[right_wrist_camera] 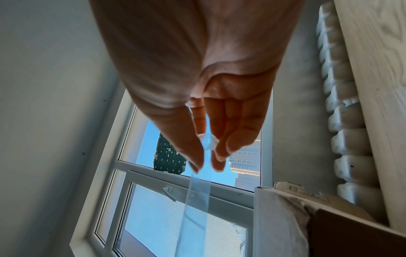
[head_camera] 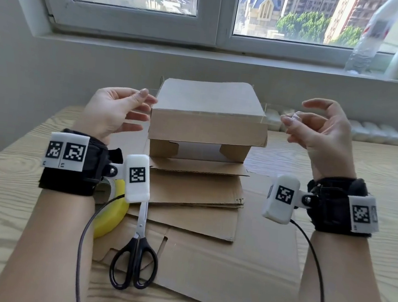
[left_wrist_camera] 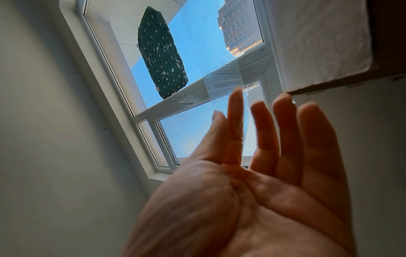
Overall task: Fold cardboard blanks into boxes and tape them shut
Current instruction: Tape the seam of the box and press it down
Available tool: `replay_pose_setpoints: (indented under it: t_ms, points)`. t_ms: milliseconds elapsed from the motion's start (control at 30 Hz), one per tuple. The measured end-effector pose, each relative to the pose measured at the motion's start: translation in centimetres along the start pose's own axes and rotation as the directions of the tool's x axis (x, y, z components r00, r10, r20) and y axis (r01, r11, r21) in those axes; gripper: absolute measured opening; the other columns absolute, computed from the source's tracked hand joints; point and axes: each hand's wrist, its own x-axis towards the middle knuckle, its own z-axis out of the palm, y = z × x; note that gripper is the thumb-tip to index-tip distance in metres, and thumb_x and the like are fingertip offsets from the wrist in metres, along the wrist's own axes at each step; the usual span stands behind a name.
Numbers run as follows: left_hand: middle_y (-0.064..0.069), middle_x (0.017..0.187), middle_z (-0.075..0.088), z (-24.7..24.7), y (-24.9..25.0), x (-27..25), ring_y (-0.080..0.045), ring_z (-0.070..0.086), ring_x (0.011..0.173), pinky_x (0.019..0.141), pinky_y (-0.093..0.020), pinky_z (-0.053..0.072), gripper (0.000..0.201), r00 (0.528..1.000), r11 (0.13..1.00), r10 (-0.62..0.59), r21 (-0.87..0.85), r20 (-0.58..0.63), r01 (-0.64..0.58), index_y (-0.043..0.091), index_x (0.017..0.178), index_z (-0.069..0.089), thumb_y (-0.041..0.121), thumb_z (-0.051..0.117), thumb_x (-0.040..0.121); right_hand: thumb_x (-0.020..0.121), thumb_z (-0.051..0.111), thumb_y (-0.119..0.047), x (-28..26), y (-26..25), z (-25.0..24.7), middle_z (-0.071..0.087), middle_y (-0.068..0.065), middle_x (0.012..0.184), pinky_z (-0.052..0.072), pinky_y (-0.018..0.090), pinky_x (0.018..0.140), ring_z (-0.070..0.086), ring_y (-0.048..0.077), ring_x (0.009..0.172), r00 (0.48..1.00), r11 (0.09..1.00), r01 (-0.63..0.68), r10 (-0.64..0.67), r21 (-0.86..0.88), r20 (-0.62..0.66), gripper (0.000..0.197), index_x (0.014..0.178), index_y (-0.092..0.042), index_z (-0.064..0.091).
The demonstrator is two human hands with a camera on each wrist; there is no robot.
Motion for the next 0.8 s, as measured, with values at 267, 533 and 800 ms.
replay_pose_setpoints:
  t_ms: [267, 533, 800]
  points:
    - [0.001, 0.074, 0.068, -0.2, 0.1, 0.1, -0.010, 0.065, 0.061, 0.060, -0.019, 0.056, 0.019, 0.999, 0.985, -0.054, -0.163, -0.007, 0.052, 0.012, 0.090, 0.074, 0.026, 0.063, 0.092, 0.074, 0.078, -0.016, -0.2, 0.2, 0.6, 0.070, 0.025, 0.102, 0.054, 0.024, 0.065, 0.064, 0.020, 0.072, 0.998, 0.990, -0.059, 0.059, 0.128, -0.002, 0.026, 0.090, -0.014, 0.058]
    - [0.003, 0.080, 0.060, -0.5, 0.0, 0.2, -0.009, 0.057, 0.065, 0.057, -0.021, 0.055, 0.019, 0.997, 0.999, -0.036, -0.010, -0.065, 0.035, 0.024, 0.081, 0.076, 0.034, 0.065, 0.091, 0.086, 0.071, -0.004, 0.3, 1.7, 0.5, 0.071, 0.001, 0.093, 0.058, 0.023, 0.064, 0.069, 0.016, 0.074, 0.994, 0.981, -0.103, 0.108, 0.162, -0.021, 0.012, 0.083, -0.010, 0.061]
    - [0.006, 0.085, 0.075, -0.7, 0.7, -0.1, -0.012, 0.062, 0.076, 0.074, -0.029, 0.054, 0.026, 0.996, 0.995, -0.084, 0.052, 0.014, 0.084, 0.018, 0.074, 0.074, 0.028, 0.061, 0.095, 0.080, 0.075, -0.012, 0.0, 1.2, -1.3, 0.074, 0.008, 0.083, 0.059, 0.028, 0.072, 0.073, 0.024, 0.079, 0.993, 0.970, -0.097, 0.109, 0.222, -0.046, 0.009, 0.087, -0.011, 0.070]
